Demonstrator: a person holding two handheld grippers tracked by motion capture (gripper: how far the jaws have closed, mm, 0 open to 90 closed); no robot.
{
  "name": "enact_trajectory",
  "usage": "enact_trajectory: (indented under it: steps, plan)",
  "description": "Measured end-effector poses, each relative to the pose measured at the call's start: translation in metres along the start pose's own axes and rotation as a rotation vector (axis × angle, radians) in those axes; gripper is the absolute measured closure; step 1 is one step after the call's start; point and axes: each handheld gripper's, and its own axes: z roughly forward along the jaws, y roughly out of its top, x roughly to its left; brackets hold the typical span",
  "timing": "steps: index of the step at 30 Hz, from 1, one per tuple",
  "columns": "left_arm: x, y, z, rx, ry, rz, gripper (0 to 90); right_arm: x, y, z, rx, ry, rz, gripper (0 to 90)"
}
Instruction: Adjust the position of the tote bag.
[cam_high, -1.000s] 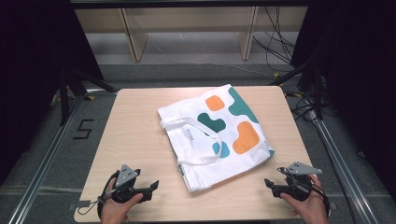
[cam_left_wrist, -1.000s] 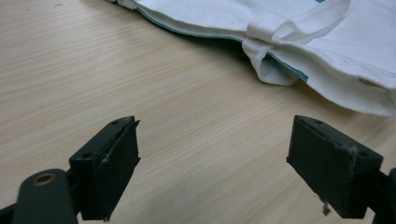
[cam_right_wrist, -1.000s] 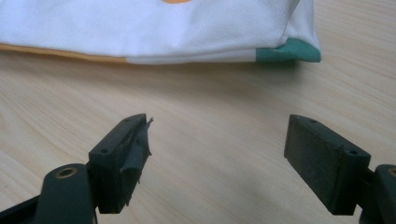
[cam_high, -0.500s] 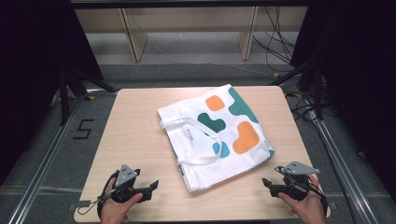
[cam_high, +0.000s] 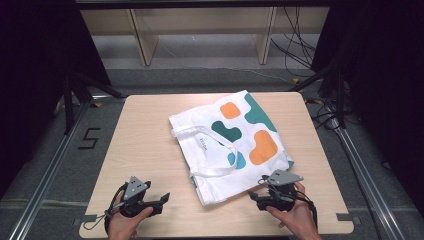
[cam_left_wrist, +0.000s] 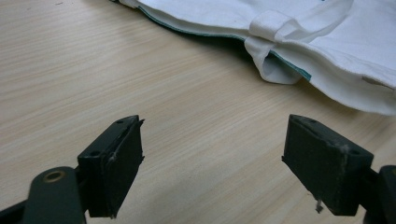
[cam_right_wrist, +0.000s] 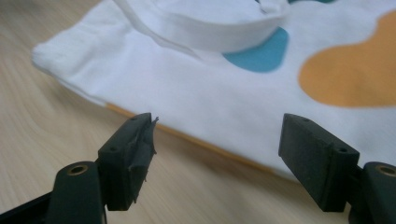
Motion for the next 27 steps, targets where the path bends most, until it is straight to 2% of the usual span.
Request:
enact_trajectory:
  steps: [1,2,5,6,7,8,10,12,14,16,19,20,24,25,27]
  plan:
    - [0.0,0.0,0.0,0.003,-0.001,-0.004,18.8,0.0,0.0,0.0,0.0,0.0,0.0,27.5]
    - [0.0,0.0,0.0,0.001,0.005,-0.01,19.0,0.008,0.008,0.007,-0.01,0.016,-0.018,27.5]
    - [0.0,-0.001,0.0,-0.007,0.01,-0.023,19.1,0.015,0.016,0.013,-0.011,0.037,-0.027,27.4]
    - [0.001,0.0,-0.001,0.007,0.017,-0.008,19.2,0.022,0.022,0.02,-0.007,0.055,-0.034,27.4]
    - [0.001,0.0,-0.001,0.007,0.017,-0.008,19.2,0.022,0.022,0.02,-0.007,0.055,-0.034,27.4]
    - [0.001,0.0,-0.001,0.0,0.014,-0.025,19.2,0.025,0.025,0.022,0.001,0.063,-0.039,27.5]
    - [0.001,0.0,-0.002,-0.006,0.023,-0.027,19.3,0.037,0.035,0.034,-0.001,0.097,-0.052,28.8]
    - [0.002,0.0,-0.002,-0.006,0.026,-0.028,19.4,0.039,0.037,0.036,0.007,0.105,-0.061,29.1]
    - [0.002,0.0,-0.003,-0.003,0.026,-0.025,19.3,0.049,0.047,0.047,0.004,0.147,-0.061,31.3]
    - [0.003,-0.001,-0.003,-0.007,0.035,-0.037,19.4,0.055,0.052,0.055,0.001,0.152,-0.061,31.3]
    - [0.004,-0.001,-0.004,0.001,0.045,-0.025,19.3,0.061,0.056,0.063,0.003,0.166,-0.078,30.1]
    - [0.006,-0.001,-0.003,0.008,0.042,-0.028,19.3,0.067,0.06,0.069,0.022,0.168,-0.094,28.2]
    - [0.005,-0.001,-0.004,0.0,0.046,-0.033,19.3,0.077,0.065,0.077,0.04,0.172,-0.099,26.5]
    - [0.006,-0.001,-0.004,0.001,0.042,-0.034,19.2,0.083,0.067,0.084,0.037,0.165,-0.11,23.9]
    - [0.005,-0.001,-0.003,-0.011,0.045,-0.059,19.2,0.087,0.069,0.091,0.044,0.153,-0.109,23.3]
